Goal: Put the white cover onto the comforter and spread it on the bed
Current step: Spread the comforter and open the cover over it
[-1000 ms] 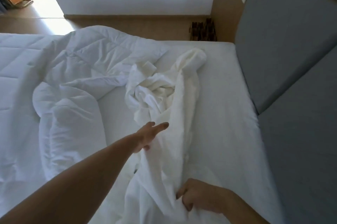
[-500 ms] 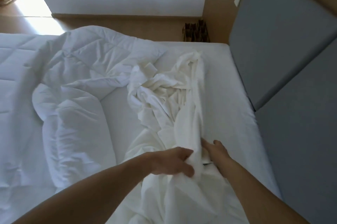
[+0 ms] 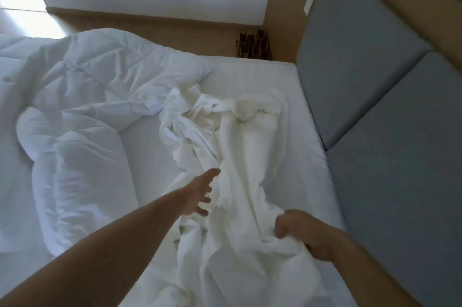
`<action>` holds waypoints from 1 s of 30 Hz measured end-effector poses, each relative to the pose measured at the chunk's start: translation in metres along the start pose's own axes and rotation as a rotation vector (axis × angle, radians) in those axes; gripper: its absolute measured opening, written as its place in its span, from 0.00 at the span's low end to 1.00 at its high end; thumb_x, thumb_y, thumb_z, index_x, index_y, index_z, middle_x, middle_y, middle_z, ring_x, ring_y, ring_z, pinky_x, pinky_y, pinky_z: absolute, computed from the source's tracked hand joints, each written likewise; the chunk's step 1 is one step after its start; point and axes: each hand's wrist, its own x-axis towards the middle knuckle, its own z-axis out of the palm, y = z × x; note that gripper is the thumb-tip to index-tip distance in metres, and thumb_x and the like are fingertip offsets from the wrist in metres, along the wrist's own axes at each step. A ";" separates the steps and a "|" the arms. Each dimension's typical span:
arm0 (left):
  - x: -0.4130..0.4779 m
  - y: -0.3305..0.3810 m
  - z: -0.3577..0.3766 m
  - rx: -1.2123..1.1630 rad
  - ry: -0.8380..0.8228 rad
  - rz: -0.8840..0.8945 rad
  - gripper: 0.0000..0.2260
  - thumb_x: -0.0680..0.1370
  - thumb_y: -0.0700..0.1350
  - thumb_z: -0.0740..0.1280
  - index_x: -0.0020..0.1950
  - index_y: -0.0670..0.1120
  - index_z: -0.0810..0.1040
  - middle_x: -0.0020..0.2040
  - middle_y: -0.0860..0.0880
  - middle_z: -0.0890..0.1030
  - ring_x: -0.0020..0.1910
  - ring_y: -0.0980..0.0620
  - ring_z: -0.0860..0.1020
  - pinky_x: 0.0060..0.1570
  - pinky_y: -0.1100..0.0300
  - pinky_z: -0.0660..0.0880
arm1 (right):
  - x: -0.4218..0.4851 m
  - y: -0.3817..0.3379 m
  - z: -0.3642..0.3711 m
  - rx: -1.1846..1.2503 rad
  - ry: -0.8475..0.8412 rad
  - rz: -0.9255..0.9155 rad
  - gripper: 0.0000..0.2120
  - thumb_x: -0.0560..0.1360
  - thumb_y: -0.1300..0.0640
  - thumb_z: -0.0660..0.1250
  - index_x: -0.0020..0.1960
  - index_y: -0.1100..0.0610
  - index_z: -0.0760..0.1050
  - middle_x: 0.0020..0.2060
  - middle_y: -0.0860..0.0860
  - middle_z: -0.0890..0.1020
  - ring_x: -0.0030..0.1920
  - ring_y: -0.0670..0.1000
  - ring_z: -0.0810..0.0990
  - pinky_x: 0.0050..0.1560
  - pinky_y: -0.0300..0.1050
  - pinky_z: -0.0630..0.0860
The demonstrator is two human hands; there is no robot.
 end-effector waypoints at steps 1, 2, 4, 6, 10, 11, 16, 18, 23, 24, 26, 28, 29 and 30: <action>0.001 0.000 0.007 -0.040 -0.023 -0.012 0.34 0.78 0.65 0.63 0.78 0.49 0.61 0.76 0.43 0.66 0.70 0.37 0.69 0.56 0.41 0.74 | 0.001 0.005 0.013 -0.260 -0.037 0.045 0.07 0.56 0.52 0.73 0.34 0.51 0.79 0.40 0.54 0.75 0.38 0.53 0.75 0.39 0.49 0.74; 0.001 0.000 0.014 -0.033 -0.039 -0.014 0.34 0.77 0.65 0.63 0.78 0.50 0.62 0.75 0.43 0.67 0.69 0.37 0.70 0.53 0.42 0.75 | 0.003 0.012 0.025 -0.522 -0.108 0.081 0.04 0.64 0.51 0.72 0.34 0.49 0.78 0.41 0.51 0.73 0.40 0.52 0.74 0.37 0.49 0.76; 0.003 0.001 0.026 0.088 -0.053 0.000 0.35 0.74 0.67 0.66 0.75 0.50 0.65 0.71 0.43 0.70 0.66 0.38 0.73 0.51 0.44 0.77 | 0.007 0.022 0.043 -0.774 -0.201 0.141 0.06 0.72 0.51 0.69 0.47 0.52 0.79 0.50 0.50 0.76 0.51 0.52 0.77 0.45 0.43 0.78; 0.006 -0.003 0.040 0.302 -0.004 0.021 0.32 0.73 0.63 0.71 0.69 0.46 0.67 0.64 0.45 0.74 0.59 0.43 0.76 0.47 0.49 0.80 | 0.009 0.028 0.054 -0.840 -0.232 0.152 0.22 0.75 0.48 0.69 0.65 0.56 0.75 0.62 0.51 0.75 0.65 0.54 0.73 0.65 0.46 0.70; 0.012 -0.012 0.055 0.400 0.049 0.144 0.14 0.76 0.38 0.68 0.61 0.43 0.73 0.51 0.46 0.78 0.48 0.45 0.80 0.50 0.52 0.81 | 0.012 0.034 0.038 -0.635 -0.344 0.224 0.22 0.74 0.49 0.70 0.65 0.57 0.76 0.57 0.53 0.79 0.56 0.49 0.76 0.62 0.46 0.73; 0.010 -0.011 0.053 0.348 -0.040 0.179 0.15 0.76 0.36 0.67 0.62 0.41 0.76 0.53 0.44 0.81 0.50 0.44 0.81 0.54 0.50 0.81 | 0.017 0.037 0.026 -0.496 -0.290 0.231 0.22 0.70 0.45 0.72 0.59 0.55 0.79 0.56 0.54 0.83 0.51 0.48 0.79 0.56 0.46 0.76; -0.021 -0.010 0.040 0.557 -0.709 0.065 0.15 0.78 0.35 0.67 0.61 0.49 0.80 0.55 0.47 0.83 0.53 0.48 0.81 0.56 0.55 0.79 | 0.055 0.046 -0.032 0.190 0.454 0.146 0.36 0.72 0.34 0.68 0.71 0.55 0.69 0.62 0.54 0.77 0.58 0.56 0.77 0.56 0.53 0.75; -0.030 -0.022 0.051 0.715 -0.858 -0.028 0.16 0.78 0.33 0.67 0.64 0.46 0.80 0.48 0.53 0.84 0.50 0.50 0.80 0.54 0.59 0.78 | 0.074 0.046 -0.033 0.337 0.465 0.117 0.42 0.71 0.31 0.68 0.76 0.53 0.62 0.67 0.55 0.73 0.63 0.59 0.74 0.57 0.57 0.76; -0.034 -0.026 0.052 0.905 -0.894 -0.192 0.20 0.79 0.36 0.66 0.71 0.44 0.74 0.45 0.54 0.84 0.45 0.52 0.82 0.56 0.55 0.76 | 0.101 0.047 -0.008 0.585 0.421 0.044 0.23 0.71 0.57 0.76 0.62 0.64 0.76 0.49 0.60 0.84 0.44 0.60 0.84 0.44 0.51 0.81; -0.030 -0.020 0.044 0.901 -0.813 -0.190 0.19 0.79 0.39 0.66 0.71 0.46 0.74 0.48 0.53 0.84 0.47 0.51 0.83 0.57 0.54 0.75 | 0.099 0.042 -0.003 0.524 0.488 -0.004 0.14 0.74 0.64 0.70 0.58 0.66 0.77 0.47 0.60 0.83 0.41 0.59 0.82 0.40 0.47 0.79; -0.021 -0.010 0.026 0.828 -0.469 -0.094 0.16 0.79 0.46 0.66 0.67 0.50 0.76 0.53 0.52 0.84 0.53 0.48 0.83 0.55 0.53 0.76 | 0.091 0.023 -0.001 0.451 0.562 -0.147 0.10 0.74 0.69 0.60 0.52 0.61 0.77 0.45 0.59 0.81 0.39 0.55 0.79 0.35 0.41 0.75; -0.015 0.003 0.009 0.617 -0.104 0.004 0.18 0.79 0.54 0.66 0.67 0.50 0.75 0.61 0.50 0.80 0.58 0.45 0.80 0.51 0.51 0.78 | 0.070 -0.001 0.004 0.410 0.481 -0.339 0.12 0.74 0.67 0.60 0.50 0.58 0.80 0.47 0.59 0.83 0.44 0.58 0.81 0.41 0.43 0.77; -0.013 0.010 0.002 0.468 -0.010 0.011 0.25 0.78 0.59 0.66 0.71 0.49 0.71 0.65 0.48 0.76 0.59 0.43 0.78 0.48 0.49 0.79 | 0.058 -0.012 0.009 0.401 0.403 -0.420 0.12 0.72 0.65 0.62 0.51 0.58 0.81 0.48 0.60 0.84 0.48 0.61 0.82 0.46 0.46 0.77; -0.009 0.016 -0.003 0.324 0.023 0.003 0.31 0.76 0.64 0.66 0.74 0.49 0.68 0.69 0.46 0.73 0.61 0.41 0.77 0.46 0.47 0.78 | 0.046 -0.019 0.013 0.379 0.325 -0.470 0.13 0.70 0.64 0.63 0.51 0.58 0.82 0.47 0.60 0.85 0.49 0.61 0.83 0.49 0.49 0.77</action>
